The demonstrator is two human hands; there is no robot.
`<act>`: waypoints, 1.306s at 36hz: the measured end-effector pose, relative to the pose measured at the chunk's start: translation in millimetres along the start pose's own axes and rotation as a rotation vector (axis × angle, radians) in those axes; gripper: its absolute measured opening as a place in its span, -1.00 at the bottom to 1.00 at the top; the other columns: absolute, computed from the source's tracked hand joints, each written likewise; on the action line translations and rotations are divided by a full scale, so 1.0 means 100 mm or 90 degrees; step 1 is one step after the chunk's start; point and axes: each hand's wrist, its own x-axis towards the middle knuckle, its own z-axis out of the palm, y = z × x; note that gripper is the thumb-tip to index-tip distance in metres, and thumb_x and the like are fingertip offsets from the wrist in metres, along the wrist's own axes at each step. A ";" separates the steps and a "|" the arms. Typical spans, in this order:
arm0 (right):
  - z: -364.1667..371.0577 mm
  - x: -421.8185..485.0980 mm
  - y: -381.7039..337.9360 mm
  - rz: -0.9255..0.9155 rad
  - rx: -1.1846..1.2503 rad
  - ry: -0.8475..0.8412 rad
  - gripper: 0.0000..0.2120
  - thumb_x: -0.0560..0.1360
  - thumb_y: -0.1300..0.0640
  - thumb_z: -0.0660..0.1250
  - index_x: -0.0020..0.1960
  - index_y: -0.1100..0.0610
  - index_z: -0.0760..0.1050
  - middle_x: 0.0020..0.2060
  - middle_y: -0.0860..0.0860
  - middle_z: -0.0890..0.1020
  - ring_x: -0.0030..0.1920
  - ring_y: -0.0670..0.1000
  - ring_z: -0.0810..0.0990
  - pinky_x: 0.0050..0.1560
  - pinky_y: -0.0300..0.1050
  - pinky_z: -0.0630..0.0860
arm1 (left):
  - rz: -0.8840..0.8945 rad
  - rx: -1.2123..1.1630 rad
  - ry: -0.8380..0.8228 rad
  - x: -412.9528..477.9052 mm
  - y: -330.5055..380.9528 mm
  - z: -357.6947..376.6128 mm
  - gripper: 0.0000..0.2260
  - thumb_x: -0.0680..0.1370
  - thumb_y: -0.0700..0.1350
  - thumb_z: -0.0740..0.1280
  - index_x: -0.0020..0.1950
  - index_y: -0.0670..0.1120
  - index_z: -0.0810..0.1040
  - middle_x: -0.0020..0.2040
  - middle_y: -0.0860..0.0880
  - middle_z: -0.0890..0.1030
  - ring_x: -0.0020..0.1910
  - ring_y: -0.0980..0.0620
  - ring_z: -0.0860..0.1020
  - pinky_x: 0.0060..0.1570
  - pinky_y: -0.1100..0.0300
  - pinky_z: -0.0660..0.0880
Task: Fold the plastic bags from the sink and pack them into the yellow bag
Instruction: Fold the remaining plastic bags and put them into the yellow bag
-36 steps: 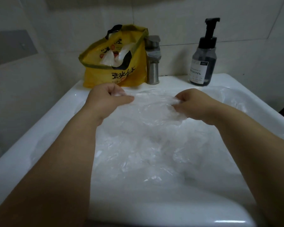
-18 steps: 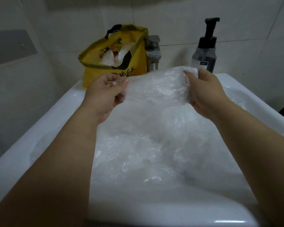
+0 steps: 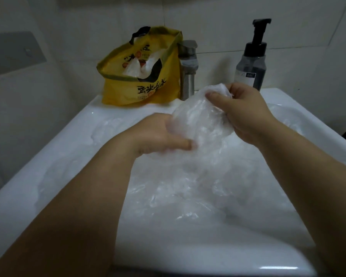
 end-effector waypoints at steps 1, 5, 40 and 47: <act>0.00 0.00 0.00 0.016 0.014 0.004 -0.71 0.48 0.10 0.41 0.17 0.15 0.51 -0.01 0.06 0.63 -0.05 0.04 0.66 -0.08 -0.05 0.64 | -0.007 0.023 -0.017 0.02 -0.02 0.01 -0.71 0.25 0.03 0.60 -0.12 0.06 0.59 -0.33 0.16 0.62 -0.34 0.18 0.58 -0.38 0.29 0.48; -0.01 -0.01 -0.01 0.122 0.203 0.015 -0.84 0.50 0.17 0.39 0.06 0.15 0.50 -0.07 0.04 0.62 -0.14 0.01 0.68 -0.13 -0.11 0.64 | -0.022 -0.001 -0.023 0.06 -0.07 -0.02 -0.82 0.31 -0.07 0.58 -0.18 0.02 0.64 -0.38 0.17 0.63 -0.36 0.22 0.58 -0.38 0.34 0.42; 0.14 -0.03 -0.01 0.148 0.310 0.025 -0.70 0.58 -0.08 0.22 0.15 0.13 0.42 0.08 0.08 0.65 0.00 0.07 0.68 0.08 0.06 0.60 | 0.013 -0.320 0.092 0.09 0.02 0.05 -0.35 0.17 0.07 0.56 0.23 -0.03 0.55 0.05 0.07 0.68 0.00 0.12 0.66 -0.05 0.18 0.59; 0.11 -0.07 0.03 0.189 0.236 -0.254 -0.34 0.43 -0.31 0.20 0.33 0.14 0.41 0.20 0.10 0.61 0.18 0.10 0.60 0.26 0.06 0.46 | 0.061 -0.400 0.058 0.09 0.02 0.10 -0.82 0.43 -0.22 0.45 0.02 -0.20 0.64 -0.10 -0.12 0.69 -0.12 -0.04 0.63 -0.07 0.09 0.58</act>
